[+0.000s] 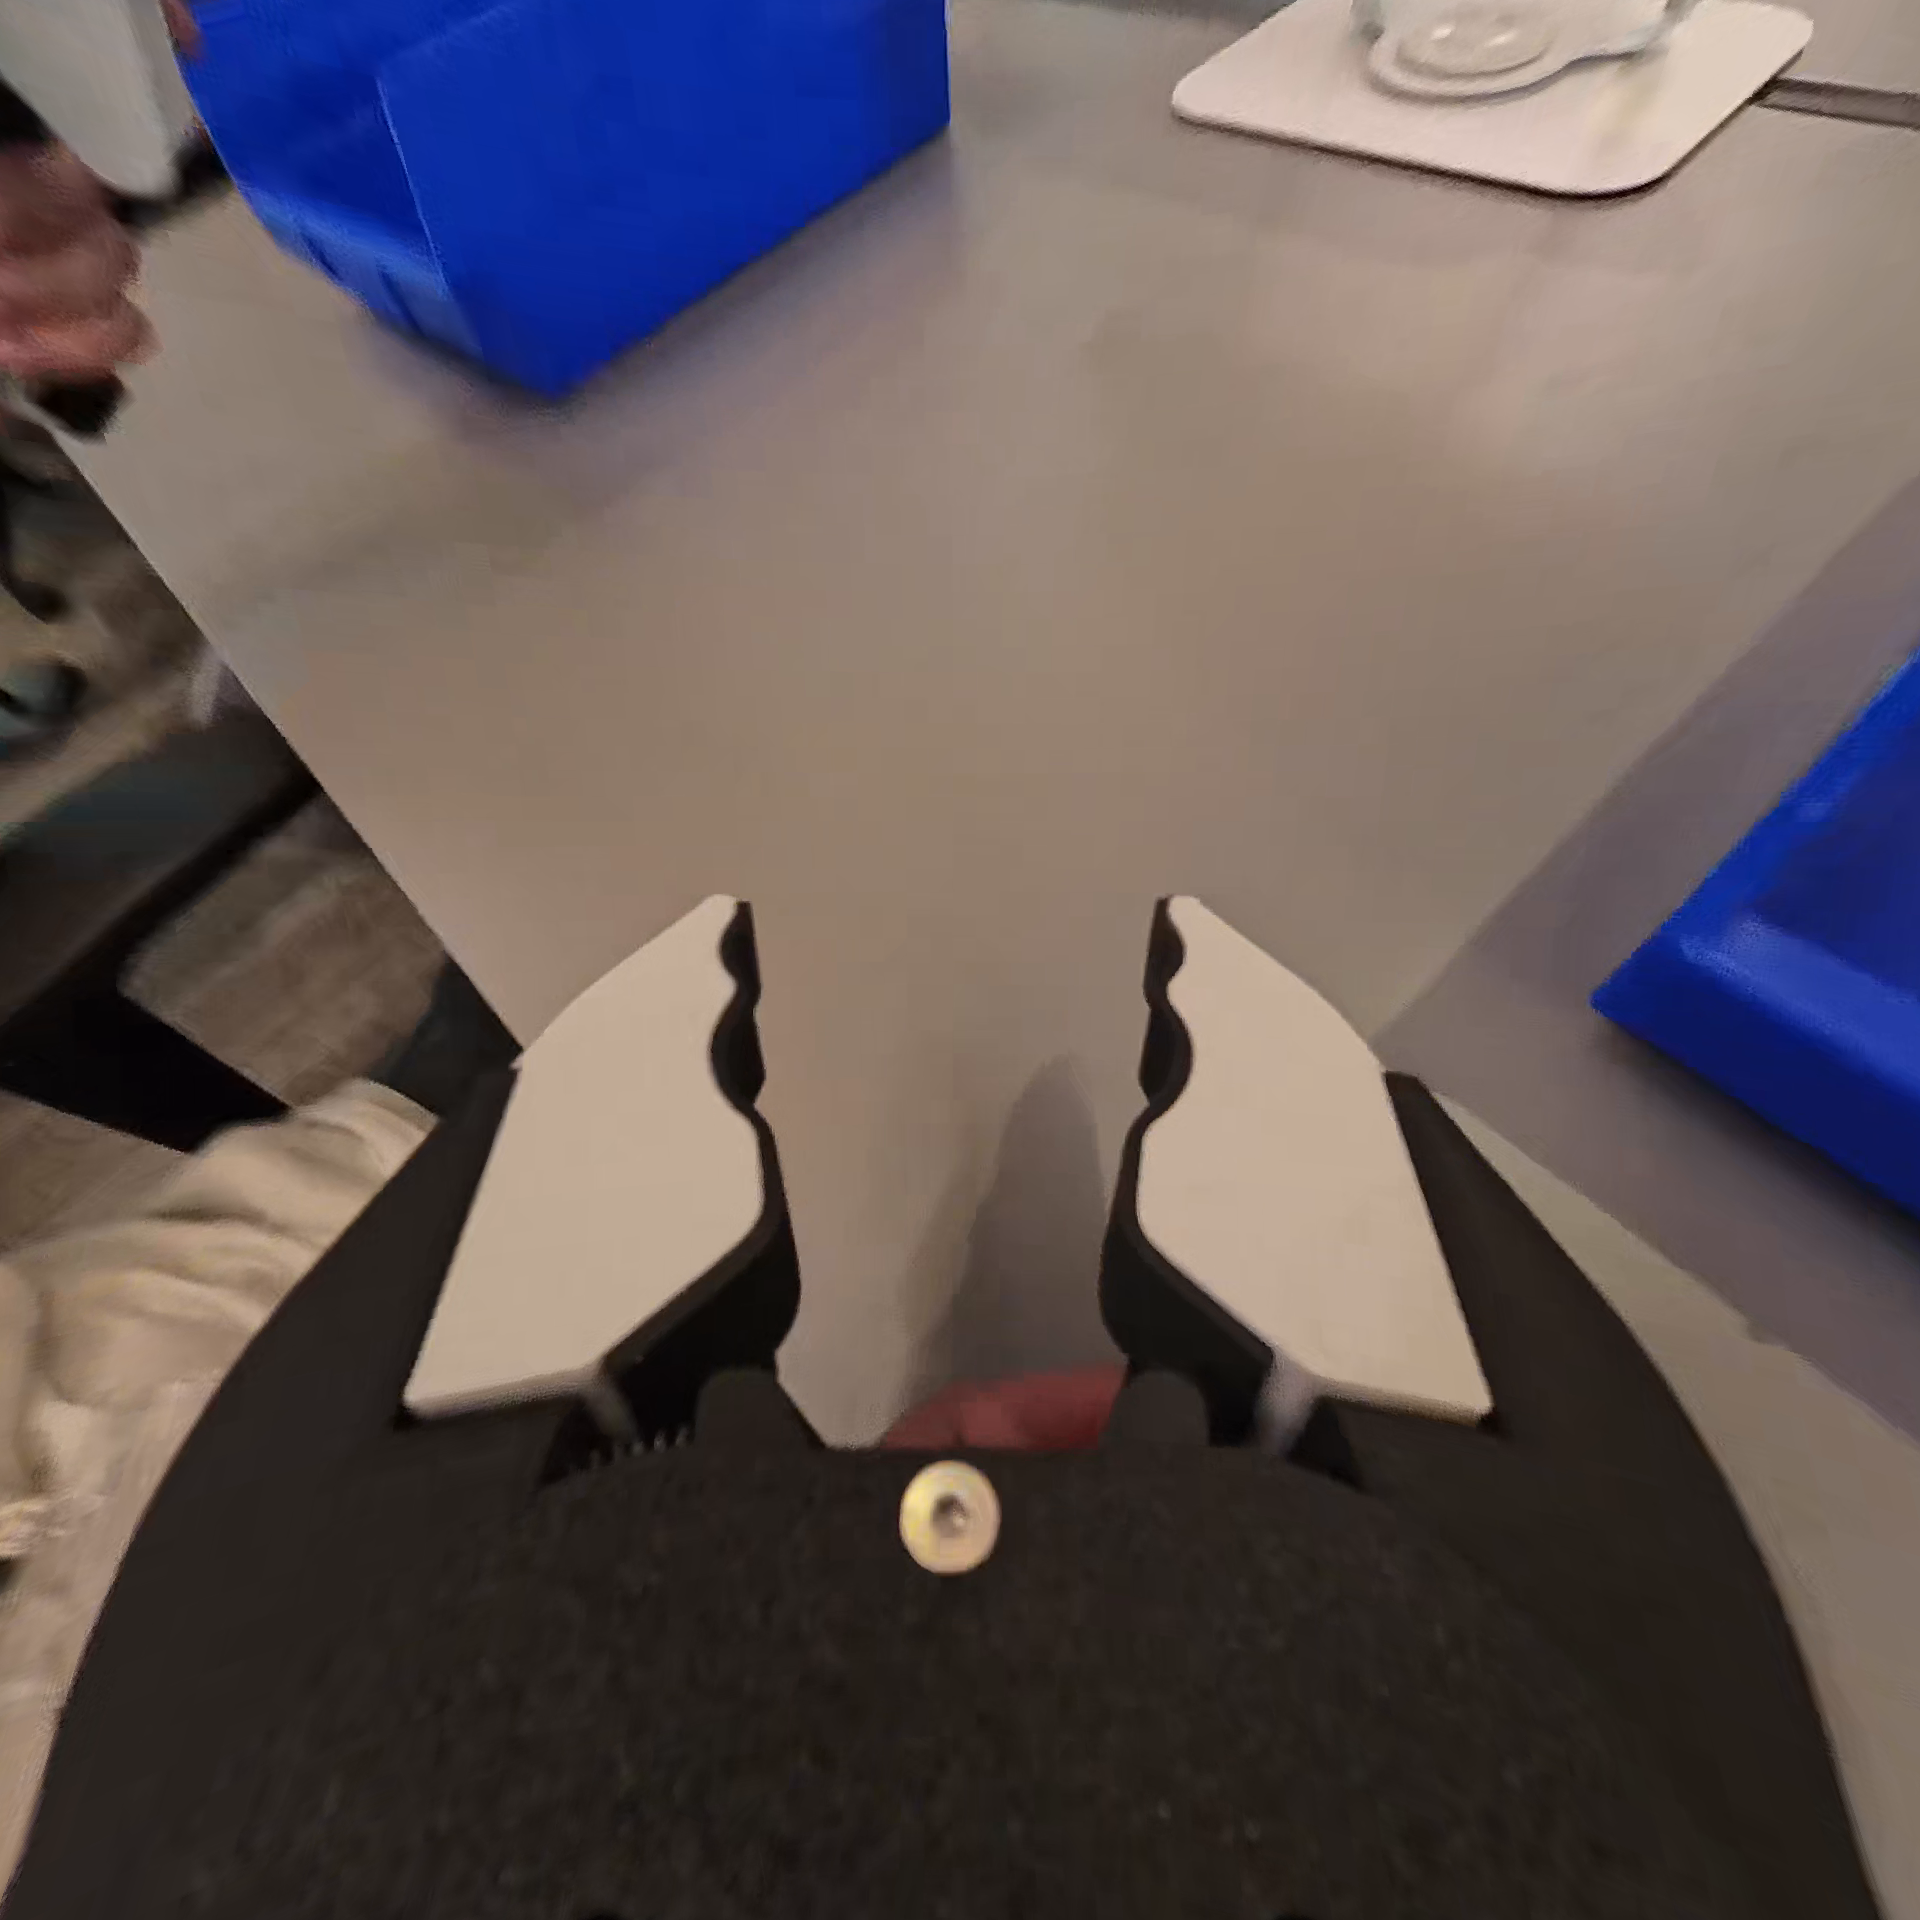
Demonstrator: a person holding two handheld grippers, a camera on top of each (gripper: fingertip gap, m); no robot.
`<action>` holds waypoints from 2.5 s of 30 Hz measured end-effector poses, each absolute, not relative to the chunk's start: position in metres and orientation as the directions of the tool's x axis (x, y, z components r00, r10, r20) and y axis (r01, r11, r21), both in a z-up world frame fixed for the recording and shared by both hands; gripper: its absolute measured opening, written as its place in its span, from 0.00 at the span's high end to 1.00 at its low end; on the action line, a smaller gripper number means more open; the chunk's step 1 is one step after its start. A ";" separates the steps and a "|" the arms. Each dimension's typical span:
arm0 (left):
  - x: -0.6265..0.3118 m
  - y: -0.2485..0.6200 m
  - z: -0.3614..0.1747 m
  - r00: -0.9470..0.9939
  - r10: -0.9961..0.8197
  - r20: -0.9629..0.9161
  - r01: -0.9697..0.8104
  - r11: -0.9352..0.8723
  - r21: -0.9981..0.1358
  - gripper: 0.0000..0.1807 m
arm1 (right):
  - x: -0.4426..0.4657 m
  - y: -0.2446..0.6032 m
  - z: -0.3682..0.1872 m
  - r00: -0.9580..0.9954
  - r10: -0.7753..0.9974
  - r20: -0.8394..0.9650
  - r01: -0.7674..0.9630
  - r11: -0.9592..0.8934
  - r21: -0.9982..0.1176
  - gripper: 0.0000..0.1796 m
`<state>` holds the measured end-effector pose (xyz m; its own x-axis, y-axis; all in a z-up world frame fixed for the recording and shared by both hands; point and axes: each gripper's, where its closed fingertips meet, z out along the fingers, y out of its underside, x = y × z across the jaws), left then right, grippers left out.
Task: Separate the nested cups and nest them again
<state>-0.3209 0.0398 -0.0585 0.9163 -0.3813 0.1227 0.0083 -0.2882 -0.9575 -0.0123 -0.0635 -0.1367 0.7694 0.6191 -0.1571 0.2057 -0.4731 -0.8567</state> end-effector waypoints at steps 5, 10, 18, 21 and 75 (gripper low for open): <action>-0.382 0.115 -0.056 0.977 -0.206 0.059 -0.009 -0.315 -0.949 0.56 | 0.008 -0.054 -0.129 0.801 0.561 -0.210 0.102 -0.474 -0.875 0.62; -0.386 0.188 -0.082 0.985 -0.170 0.011 -0.061 -0.409 -0.911 0.57 | 0.006 -0.060 -0.130 0.789 0.576 -0.212 0.116 -0.479 -0.870 0.67; -0.374 0.255 -0.114 0.986 -0.167 -0.002 -0.084 -0.483 -0.871 0.56 | -0.005 -0.060 -0.134 0.800 0.590 -0.111 0.186 -0.420 -0.888 0.64; -0.374 0.271 -0.113 0.989 -0.147 -0.003 -0.069 -0.442 -0.894 0.55 | -0.008 -0.058 -0.137 0.799 0.588 -0.125 0.170 -0.421 -0.891 0.65; -0.179 0.006 -0.003 0.380 -0.913 0.151 -0.177 -0.232 -0.957 0.56 | -0.025 -0.024 -0.034 0.589 0.807 -0.032 0.356 -0.295 -0.887 0.58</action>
